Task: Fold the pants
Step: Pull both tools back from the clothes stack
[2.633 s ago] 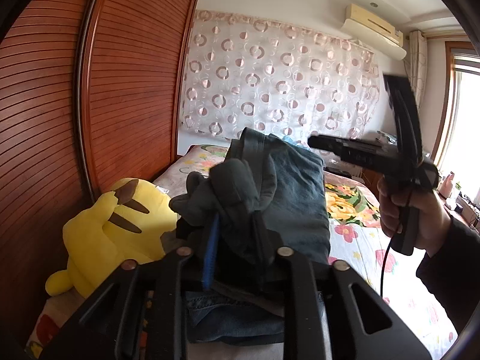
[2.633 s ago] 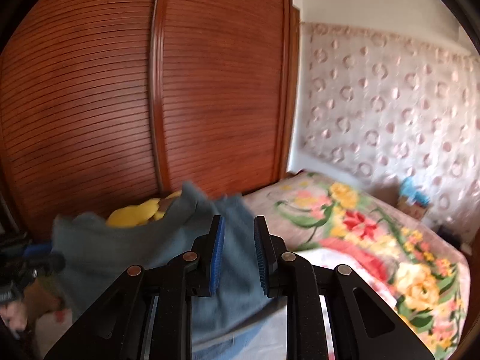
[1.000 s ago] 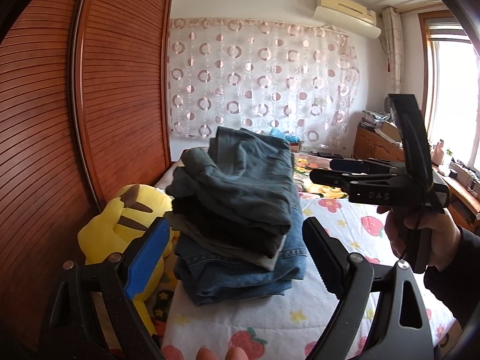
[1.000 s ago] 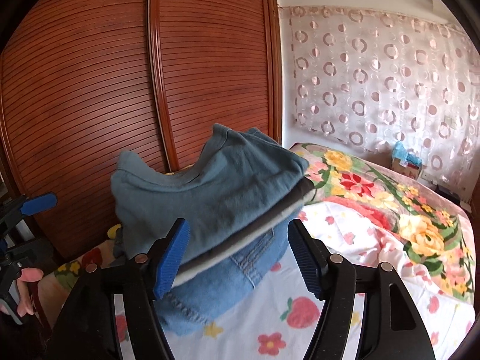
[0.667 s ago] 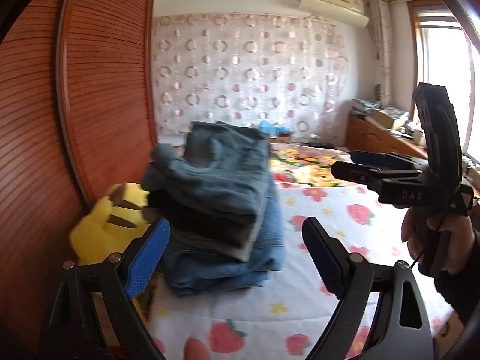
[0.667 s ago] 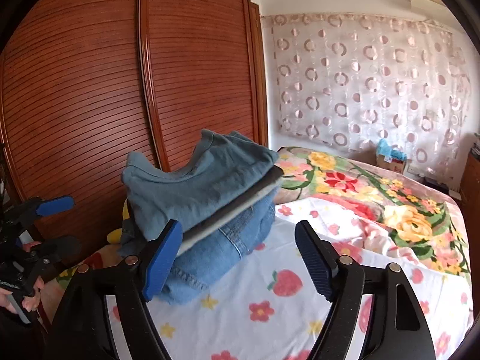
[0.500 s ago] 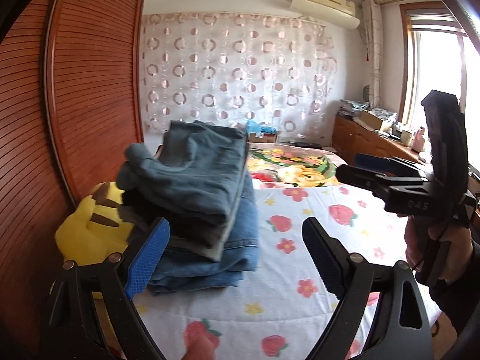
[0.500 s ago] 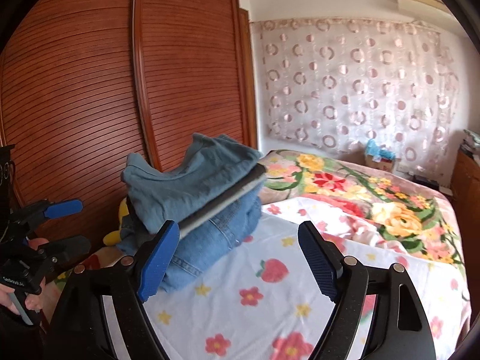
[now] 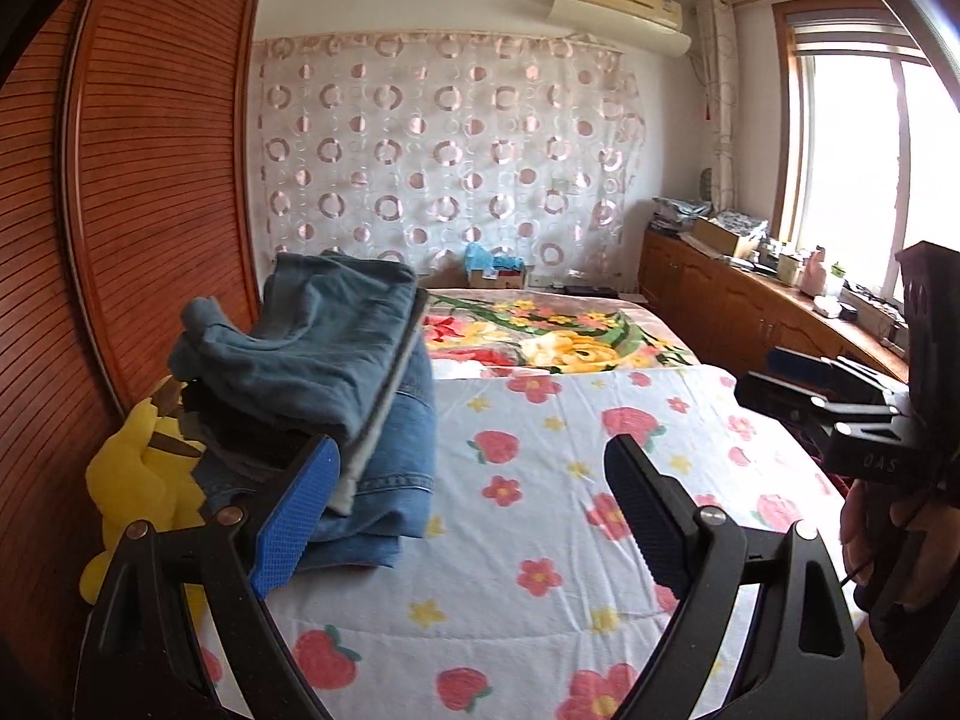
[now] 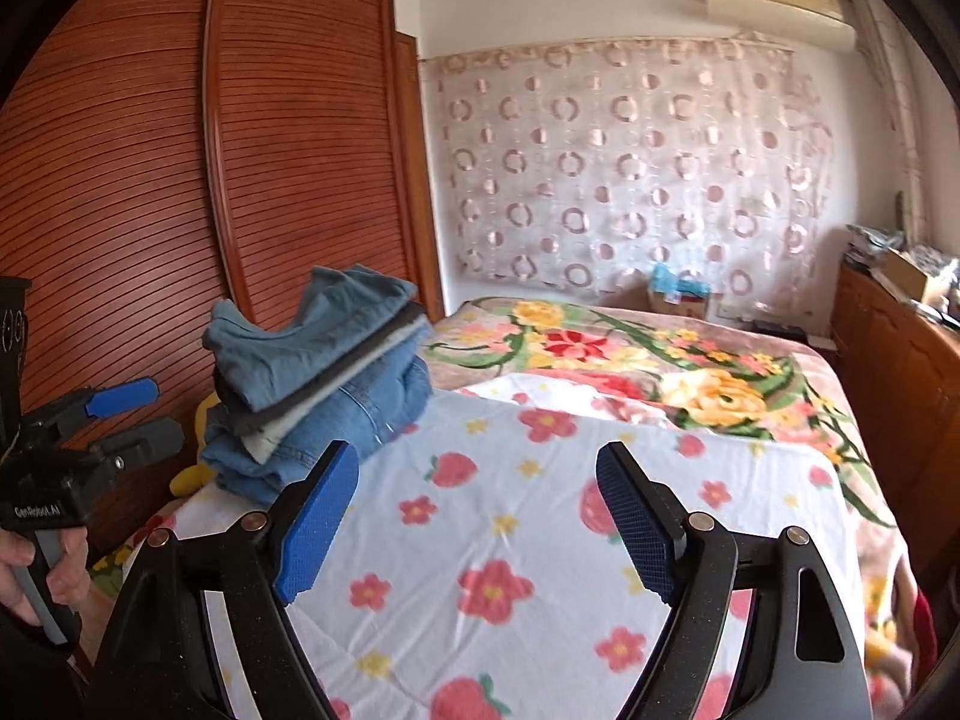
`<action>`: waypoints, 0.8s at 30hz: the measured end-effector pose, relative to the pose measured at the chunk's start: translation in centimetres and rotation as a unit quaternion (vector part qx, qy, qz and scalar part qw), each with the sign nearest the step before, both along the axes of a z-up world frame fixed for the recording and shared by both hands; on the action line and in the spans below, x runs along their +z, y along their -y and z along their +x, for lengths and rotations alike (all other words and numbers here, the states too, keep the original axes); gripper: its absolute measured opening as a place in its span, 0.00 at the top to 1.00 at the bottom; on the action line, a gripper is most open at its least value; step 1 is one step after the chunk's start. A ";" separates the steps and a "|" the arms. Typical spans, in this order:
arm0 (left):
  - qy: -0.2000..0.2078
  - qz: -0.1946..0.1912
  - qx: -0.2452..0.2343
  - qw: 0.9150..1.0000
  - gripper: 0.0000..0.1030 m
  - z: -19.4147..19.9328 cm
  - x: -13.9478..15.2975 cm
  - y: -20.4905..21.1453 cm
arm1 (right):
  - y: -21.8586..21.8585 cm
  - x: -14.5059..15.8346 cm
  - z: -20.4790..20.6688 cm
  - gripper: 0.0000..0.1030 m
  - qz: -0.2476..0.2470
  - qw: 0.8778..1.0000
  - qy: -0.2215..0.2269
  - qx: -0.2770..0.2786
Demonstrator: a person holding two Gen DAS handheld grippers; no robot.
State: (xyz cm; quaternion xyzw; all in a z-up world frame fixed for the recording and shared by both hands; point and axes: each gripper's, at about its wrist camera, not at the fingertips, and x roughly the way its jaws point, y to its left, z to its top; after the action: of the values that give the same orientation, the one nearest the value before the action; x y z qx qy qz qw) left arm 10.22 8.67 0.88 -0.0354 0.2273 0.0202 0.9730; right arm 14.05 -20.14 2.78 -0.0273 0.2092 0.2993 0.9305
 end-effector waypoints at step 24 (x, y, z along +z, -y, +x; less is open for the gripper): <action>-0.002 -0.002 -0.045 0.999 0.12 -3.9 2.6 6.5 | 2.5 3.4 -12.8 0.15 0.004 0.995 -0.001 -0.103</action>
State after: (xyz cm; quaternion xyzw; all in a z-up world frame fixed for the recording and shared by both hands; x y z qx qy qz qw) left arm 6.34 2.13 3.49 -0.0268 0.2308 -0.0239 0.9723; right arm 1.21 -22.63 6.14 -0.0012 0.2105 0.2024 0.9564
